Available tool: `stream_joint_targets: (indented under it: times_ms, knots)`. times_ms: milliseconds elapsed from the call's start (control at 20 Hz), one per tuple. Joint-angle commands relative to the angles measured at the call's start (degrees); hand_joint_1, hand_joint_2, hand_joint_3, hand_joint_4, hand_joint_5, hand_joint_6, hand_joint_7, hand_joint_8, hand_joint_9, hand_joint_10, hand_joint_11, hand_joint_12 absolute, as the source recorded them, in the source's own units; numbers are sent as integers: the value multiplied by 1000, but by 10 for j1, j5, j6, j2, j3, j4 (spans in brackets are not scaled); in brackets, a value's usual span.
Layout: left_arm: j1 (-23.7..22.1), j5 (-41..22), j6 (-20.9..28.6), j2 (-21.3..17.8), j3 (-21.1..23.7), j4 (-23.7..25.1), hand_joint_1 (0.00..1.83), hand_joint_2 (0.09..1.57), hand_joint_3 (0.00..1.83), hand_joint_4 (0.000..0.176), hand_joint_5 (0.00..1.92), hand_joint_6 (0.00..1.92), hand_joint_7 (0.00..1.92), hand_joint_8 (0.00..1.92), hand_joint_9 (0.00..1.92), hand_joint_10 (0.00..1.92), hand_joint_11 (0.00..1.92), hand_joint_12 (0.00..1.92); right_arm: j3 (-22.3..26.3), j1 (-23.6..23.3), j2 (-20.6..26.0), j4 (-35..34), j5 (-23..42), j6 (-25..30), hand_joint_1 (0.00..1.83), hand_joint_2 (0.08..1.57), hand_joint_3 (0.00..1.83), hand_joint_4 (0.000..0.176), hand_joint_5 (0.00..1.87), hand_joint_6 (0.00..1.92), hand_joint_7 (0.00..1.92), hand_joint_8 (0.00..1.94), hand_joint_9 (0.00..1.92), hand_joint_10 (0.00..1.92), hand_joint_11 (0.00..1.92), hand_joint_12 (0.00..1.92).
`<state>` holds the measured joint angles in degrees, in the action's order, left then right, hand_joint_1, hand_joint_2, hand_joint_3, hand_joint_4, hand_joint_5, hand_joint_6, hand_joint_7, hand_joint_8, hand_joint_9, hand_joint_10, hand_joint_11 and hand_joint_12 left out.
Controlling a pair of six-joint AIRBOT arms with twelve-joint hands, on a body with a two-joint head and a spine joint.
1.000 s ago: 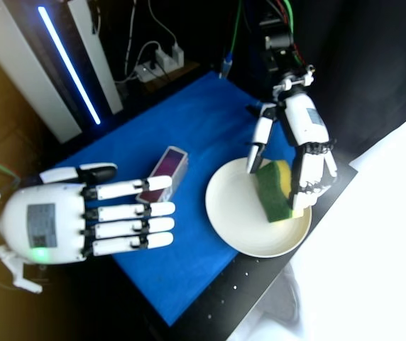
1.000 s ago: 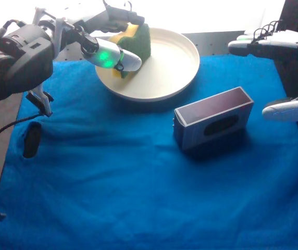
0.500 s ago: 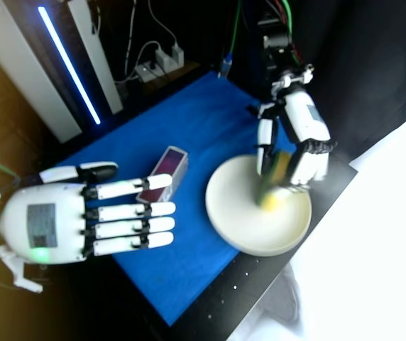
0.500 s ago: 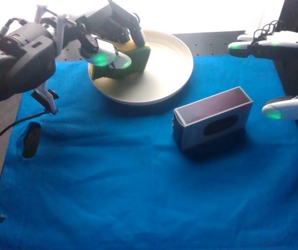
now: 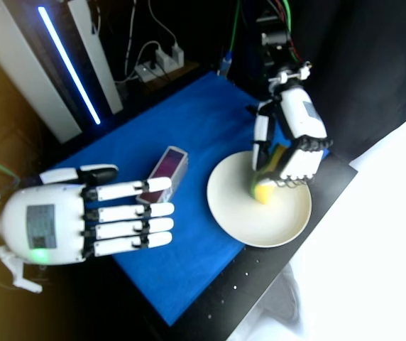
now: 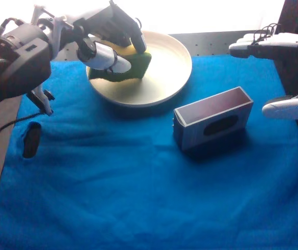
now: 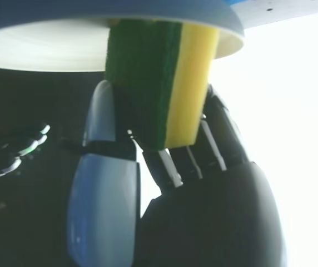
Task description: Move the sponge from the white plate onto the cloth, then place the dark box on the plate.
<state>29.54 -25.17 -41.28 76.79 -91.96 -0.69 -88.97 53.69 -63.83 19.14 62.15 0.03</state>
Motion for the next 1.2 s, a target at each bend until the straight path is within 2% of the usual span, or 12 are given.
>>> stream_joint_targets:
  times_ms: [0, 50, 100, 150, 450, 550, 700, 800, 900, 950, 1050, 1150]
  knots:
    - [-17, -91, 2, -7, 5, 2, 1371, 1128, 0, 0, 1058, 685, 921, 1115, 785, 1361, 580, 1178, -2, -8, -1, -34, 60, 6, 721, 1096, 7, 100, 308, 4, 263, 8, 198, 15, 193, 112]
    - [-22, -100, 2, -14, 14, 10, 1369, 1130, 1, 0, 1049, 747, 936, 1081, 753, 1381, 520, 1217, -2, -8, -1, -34, 60, 6, 722, 1102, 9, 90, 307, 2, 264, 7, 200, 14, 197, 114]
    - [-30, -115, 2, -24, 28, 23, 1260, 1111, 0, 0, 1080, 760, 932, 1104, 678, 1000, 310, 1385, -1, -7, -1, -34, 60, 6, 726, 1101, 7, 90, 317, 6, 277, 10, 215, 17, 216, 122]
    - [-36, -132, 2, -35, 42, 34, 1344, 1114, 0, 0, 1113, 704, 996, 969, 728, 1326, 331, 1420, -1, -7, -1, -34, 60, 7, 719, 1097, 4, 105, 323, 6, 280, 9, 220, 15, 217, 121]
    - [-23, -209, 6, -125, 148, 103, 1381, 1095, 0, 0, 984, 940, 960, 911, 1007, 1083, 883, 1065, 2, -7, -1, -34, 60, 8, 796, 1114, 5, 119, 323, 2, 274, 0, 224, 3, 218, 112]
    - [22, -255, 68, -167, 182, 134, 1380, 1094, 0, 0, 1001, 929, 957, 908, 995, 1090, 933, 974, 5, -7, -1, -34, 60, 8, 789, 1115, 5, 112, 327, 3, 278, 2, 228, 4, 224, 113]
    - [119, -320, 122, -238, 245, 141, 1379, 1102, 1, 0, 1047, 731, 973, 1048, 889, 1243, 757, 1333, 9, -7, -1, -35, 60, 8, 805, 1114, 2, 112, 334, 4, 291, 5, 236, 5, 222, 110]
    - [175, -312, 122, -270, 281, 139, 1267, 1090, 1, 0, 1088, 622, 1018, 1117, 1019, 888, 906, 1291, 10, -7, 0, -35, 60, 8, 876, 1111, 0, 99, 328, 2, 284, 2, 241, 6, 239, 117]
    - [213, -287, 128, -273, 288, 130, 1251, 1079, 8, 0, 1077, 704, 1047, 1013, 1028, 771, 849, 1294, 10, -7, 0, -35, 60, 8, 882, 1122, 4, 100, 318, 0, 271, 0, 224, 0, 223, 109]
    - [227, -276, 137, -267, 285, 127, 1355, 1091, 0, 0, 1008, 887, 1038, 822, 971, 1102, 810, 1220, 9, -7, 0, -35, 60, 8, 837, 1119, 2, 97, 321, 1, 280, 3, 230, 3, 214, 103]
    - [247, -264, 139, -250, 279, 111, 1380, 1096, 0, 0, 1035, 808, 977, 922, 935, 1220, 804, 1215, 9, -7, 0, -35, 60, 8, 806, 1114, 0, 89, 322, 1, 294, 8, 245, 8, 224, 102]
    - [259, -254, 141, -227, 268, 97, 1379, 1109, 0, 0, 1029, 765, 913, 1049, 929, 1256, 817, 1229, 9, -7, -1, -35, 60, 8, 798, 1100, 0, 129, 314, 1, 277, 0, 220, 0, 173, 75]
